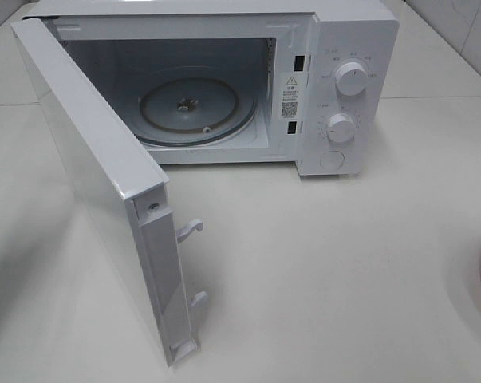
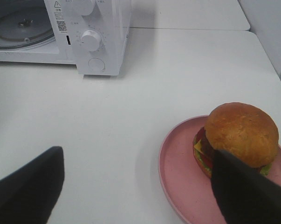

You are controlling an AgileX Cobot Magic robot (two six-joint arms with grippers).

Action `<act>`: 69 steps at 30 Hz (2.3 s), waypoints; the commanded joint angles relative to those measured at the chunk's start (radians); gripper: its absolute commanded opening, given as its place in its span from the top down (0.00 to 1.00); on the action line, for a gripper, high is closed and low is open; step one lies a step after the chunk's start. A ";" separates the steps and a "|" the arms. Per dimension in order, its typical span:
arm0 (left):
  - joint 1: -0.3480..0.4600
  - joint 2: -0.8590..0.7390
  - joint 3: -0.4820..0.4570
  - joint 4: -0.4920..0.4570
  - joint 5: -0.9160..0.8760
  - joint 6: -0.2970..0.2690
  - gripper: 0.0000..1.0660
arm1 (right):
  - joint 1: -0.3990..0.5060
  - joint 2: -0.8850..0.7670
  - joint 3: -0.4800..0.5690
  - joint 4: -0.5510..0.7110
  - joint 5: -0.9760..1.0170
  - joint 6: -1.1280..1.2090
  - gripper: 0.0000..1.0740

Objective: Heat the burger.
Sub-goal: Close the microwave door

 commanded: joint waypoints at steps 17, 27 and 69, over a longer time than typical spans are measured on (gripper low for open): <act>-0.196 0.139 -0.159 0.000 0.039 -0.009 1.00 | -0.003 -0.030 0.003 -0.008 -0.009 0.000 0.29; -0.276 0.158 -0.221 -0.074 0.073 -0.009 1.00 | -0.003 -0.030 0.003 -0.008 -0.009 0.000 0.29; -0.583 0.444 -0.664 -0.421 0.267 0.103 1.00 | -0.003 -0.030 0.003 -0.008 -0.009 0.000 0.29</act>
